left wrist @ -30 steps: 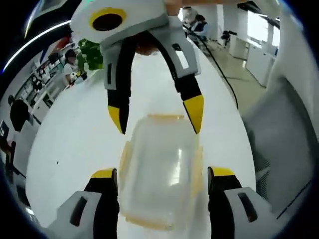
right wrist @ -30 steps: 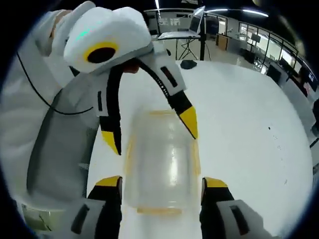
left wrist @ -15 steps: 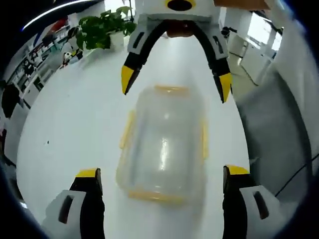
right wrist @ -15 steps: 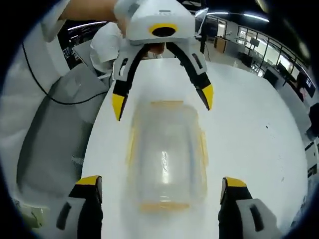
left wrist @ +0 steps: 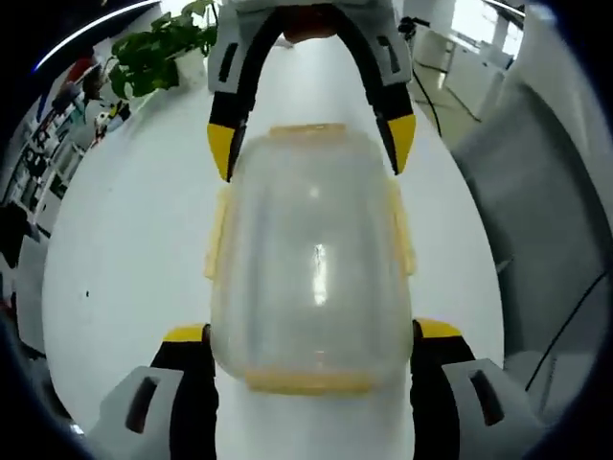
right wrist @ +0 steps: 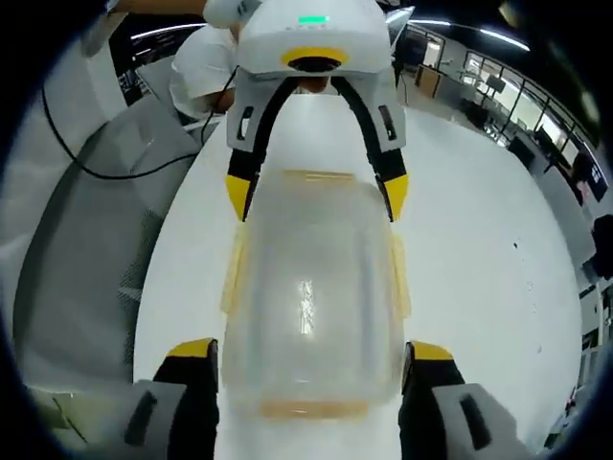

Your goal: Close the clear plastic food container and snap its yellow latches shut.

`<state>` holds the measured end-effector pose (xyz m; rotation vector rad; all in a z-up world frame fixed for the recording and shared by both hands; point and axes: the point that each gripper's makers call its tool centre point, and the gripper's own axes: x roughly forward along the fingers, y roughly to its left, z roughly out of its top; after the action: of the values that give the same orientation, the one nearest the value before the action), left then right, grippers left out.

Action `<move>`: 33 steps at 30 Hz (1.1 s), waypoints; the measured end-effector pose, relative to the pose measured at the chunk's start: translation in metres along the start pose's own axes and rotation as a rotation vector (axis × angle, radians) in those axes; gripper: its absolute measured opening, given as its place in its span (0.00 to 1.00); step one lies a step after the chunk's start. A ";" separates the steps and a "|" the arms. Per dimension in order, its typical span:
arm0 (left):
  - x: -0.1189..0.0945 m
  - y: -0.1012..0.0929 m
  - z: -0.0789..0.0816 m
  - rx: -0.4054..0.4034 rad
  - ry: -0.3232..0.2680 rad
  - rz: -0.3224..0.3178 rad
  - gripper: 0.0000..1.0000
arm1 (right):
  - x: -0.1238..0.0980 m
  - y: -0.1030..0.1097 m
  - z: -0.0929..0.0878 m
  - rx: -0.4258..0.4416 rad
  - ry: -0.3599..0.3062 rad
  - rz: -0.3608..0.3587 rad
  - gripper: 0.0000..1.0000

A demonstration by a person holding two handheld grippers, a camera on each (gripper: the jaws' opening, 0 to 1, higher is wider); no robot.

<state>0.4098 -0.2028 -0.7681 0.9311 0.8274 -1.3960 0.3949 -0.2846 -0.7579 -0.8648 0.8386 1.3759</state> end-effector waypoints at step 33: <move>-0.035 -0.004 -0.075 -0.021 0.008 0.035 0.82 | 0.038 -0.004 0.075 -0.034 0.002 0.013 0.76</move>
<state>0.4097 -0.1203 -0.7683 0.9319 0.8269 -1.3518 0.3993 -0.2001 -0.7576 -0.8881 0.8255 1.4051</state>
